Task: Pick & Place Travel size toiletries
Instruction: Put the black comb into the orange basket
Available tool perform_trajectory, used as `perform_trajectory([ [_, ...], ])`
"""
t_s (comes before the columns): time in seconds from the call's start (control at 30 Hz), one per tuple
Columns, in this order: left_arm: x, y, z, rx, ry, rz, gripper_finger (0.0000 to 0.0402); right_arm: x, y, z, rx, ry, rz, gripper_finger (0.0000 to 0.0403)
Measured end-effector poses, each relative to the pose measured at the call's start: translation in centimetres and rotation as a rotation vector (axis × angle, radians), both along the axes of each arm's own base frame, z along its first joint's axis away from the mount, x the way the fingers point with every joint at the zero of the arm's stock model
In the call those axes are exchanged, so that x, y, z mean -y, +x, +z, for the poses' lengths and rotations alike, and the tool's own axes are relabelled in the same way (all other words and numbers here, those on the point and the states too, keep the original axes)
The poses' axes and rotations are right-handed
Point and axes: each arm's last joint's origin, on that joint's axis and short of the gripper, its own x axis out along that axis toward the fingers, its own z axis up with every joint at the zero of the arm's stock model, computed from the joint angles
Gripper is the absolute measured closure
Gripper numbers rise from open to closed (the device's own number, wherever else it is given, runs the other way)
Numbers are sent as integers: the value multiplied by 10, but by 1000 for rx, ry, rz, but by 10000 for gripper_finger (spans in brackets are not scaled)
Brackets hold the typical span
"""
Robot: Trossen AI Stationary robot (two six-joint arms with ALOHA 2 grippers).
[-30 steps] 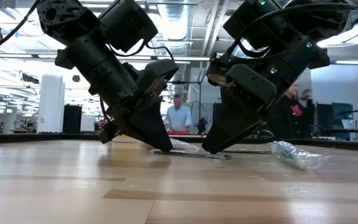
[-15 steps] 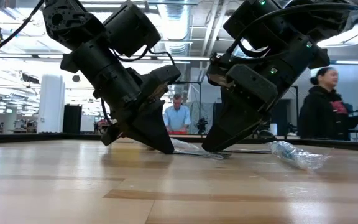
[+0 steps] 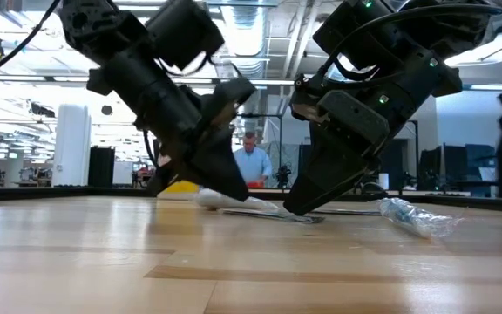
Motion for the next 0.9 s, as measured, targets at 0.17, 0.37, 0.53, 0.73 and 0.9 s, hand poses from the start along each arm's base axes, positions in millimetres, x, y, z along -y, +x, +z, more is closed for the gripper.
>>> perform_trajectory([
  [0.17, -5, 1, -5, -15, -4, 8, 401, 1, 0, 0, -1, 0, 2, 68],
  [0.37, -4, 1, -5, -16, 3, -5, 401, 1, 0, 0, -5, -1, 3, 68],
  [0.53, -6, 0, -8, -37, 5, -1, 401, 1, 0, 0, -5, -2, 4, 68],
  [0.73, -6, 0, -8, -42, 4, -1, 401, 1, 0, 0, -7, -3, 4, 68],
  [0.9, -6, -1, -8, -46, 4, 0, 401, 1, 0, 0, -7, -3, 4, 68],
])
